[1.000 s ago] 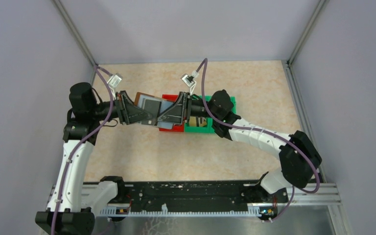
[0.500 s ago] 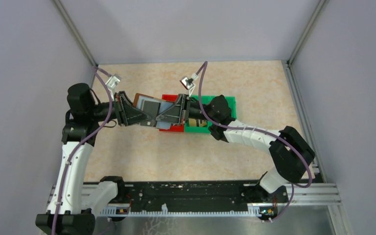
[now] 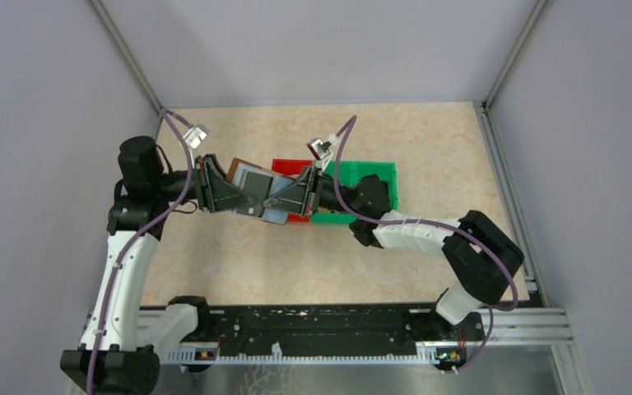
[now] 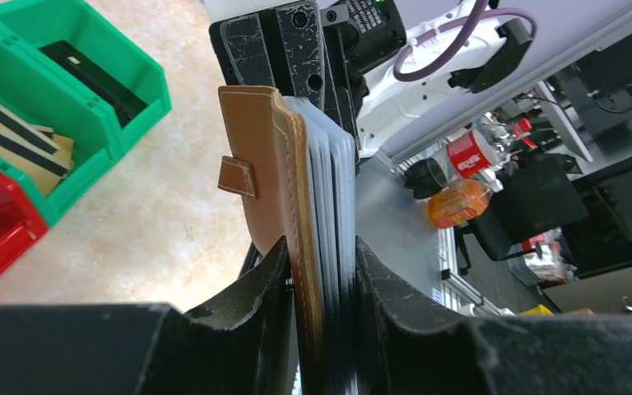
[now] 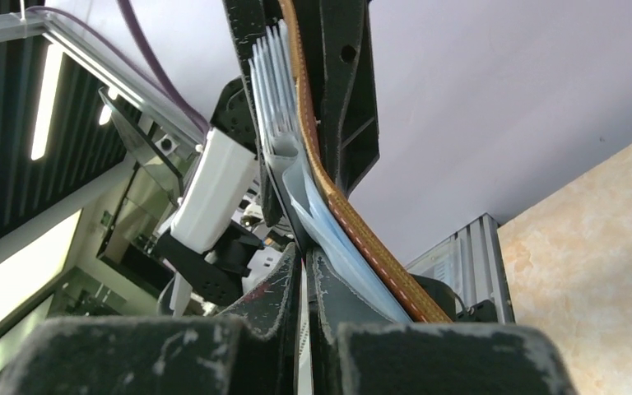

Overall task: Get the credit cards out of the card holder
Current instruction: Remove the credit card from the card holder, then place the credit card in the storage box, then remove the credit card from the card holder.

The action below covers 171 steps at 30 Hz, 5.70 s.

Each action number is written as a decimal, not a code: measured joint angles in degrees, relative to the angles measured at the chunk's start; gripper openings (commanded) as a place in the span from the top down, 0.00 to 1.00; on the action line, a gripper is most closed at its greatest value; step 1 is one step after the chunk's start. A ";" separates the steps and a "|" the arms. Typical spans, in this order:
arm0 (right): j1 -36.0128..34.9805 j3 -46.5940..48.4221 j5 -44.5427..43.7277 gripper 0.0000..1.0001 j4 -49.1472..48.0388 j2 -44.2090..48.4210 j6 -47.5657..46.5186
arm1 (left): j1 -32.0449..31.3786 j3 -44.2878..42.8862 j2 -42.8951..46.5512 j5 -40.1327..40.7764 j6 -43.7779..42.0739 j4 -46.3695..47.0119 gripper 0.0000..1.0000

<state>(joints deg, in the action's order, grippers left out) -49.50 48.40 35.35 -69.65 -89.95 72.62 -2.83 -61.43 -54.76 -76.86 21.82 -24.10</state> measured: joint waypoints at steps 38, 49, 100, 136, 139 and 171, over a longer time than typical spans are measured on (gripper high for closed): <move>-1.40 0.52 -0.59 0.81 1.44 4.50 -4.04 | 0.09 1.68 2.40 -2.93 10.64 13.07 1.00; 0.72 -0.96 1.36 1.00 4.57 6.08 -4.48 | -0.09 1.14 1.70 -2.16 7.65 8.59 1.00; 34.95 4.94 -14.82 1.00 89.64 10.58 -50.66 | -0.31 -0.07 3.19 -4.83 11.76 13.35 1.00; 15.52 17.59 -2.99 0.01 65.42 25.66 -39.67 | -0.33 -0.07 4.63 -5.05 1.84 7.58 1.00; 11.32 16.09 -0.50 0.01 60.35 25.03 -37.88 | -0.33 -0.17 4.70 -5.05 -0.59 6.05 1.00; -0.20 16.15 -4.17 1.00 64.26 20.26 -41.48 | -0.31 -1.53 5.86 -2.36 -7.34 0.92 0.57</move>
<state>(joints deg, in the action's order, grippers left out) -49.69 64.55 31.18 -5.39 -69.69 31.14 -3.14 -62.96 -48.90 -79.22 14.48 -23.18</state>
